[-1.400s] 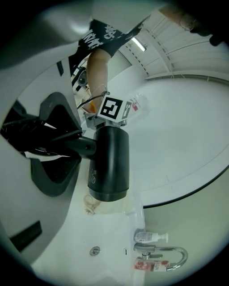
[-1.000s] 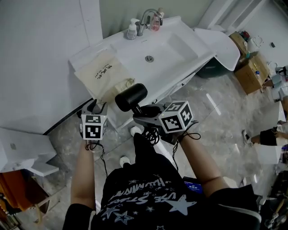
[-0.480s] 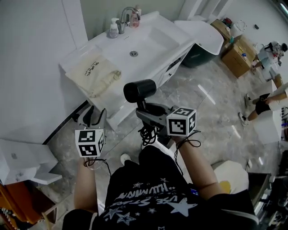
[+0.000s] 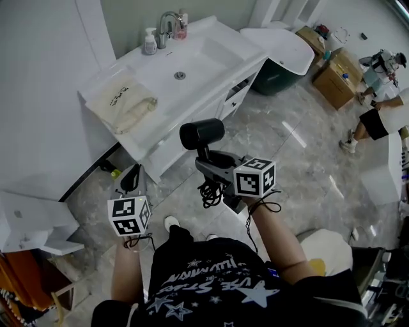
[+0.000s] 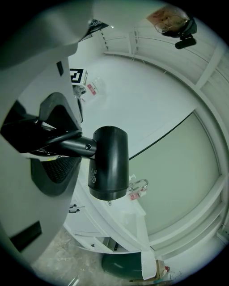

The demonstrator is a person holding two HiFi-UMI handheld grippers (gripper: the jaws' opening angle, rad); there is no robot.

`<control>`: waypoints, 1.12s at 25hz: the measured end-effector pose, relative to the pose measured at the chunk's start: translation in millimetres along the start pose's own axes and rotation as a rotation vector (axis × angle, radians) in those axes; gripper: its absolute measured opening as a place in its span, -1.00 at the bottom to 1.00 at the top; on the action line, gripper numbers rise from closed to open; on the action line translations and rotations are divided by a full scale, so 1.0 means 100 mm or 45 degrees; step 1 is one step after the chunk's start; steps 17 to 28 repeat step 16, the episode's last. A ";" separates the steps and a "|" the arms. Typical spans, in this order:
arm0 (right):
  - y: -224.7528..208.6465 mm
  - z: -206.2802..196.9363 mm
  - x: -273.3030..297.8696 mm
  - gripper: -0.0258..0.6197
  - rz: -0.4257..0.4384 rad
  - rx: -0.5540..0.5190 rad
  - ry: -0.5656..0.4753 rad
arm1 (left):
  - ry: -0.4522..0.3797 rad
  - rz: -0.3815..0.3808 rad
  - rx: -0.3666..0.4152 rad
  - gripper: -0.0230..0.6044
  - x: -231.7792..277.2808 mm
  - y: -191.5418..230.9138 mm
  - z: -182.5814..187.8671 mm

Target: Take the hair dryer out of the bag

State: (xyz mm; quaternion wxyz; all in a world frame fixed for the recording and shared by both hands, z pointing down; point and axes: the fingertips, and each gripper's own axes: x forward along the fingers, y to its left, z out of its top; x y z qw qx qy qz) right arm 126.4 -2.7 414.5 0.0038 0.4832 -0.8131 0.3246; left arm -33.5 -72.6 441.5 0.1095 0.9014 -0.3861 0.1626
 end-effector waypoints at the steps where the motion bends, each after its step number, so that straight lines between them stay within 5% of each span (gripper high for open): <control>1: 0.00 -0.04 -0.07 -0.36 0.005 -0.001 0.005 | -0.003 0.003 -0.006 -0.80 -0.05 -0.09 -0.01; 16: 0.15 -0.80 -1.09 -0.36 0.074 -0.014 0.059 | 0.046 0.051 -0.050 -0.86 -0.80 -1.20 -0.66; 28: 0.15 -0.80 -1.09 -0.36 0.074 -0.014 0.059 | 0.046 0.051 -0.050 -0.86 -0.80 -1.20 -0.66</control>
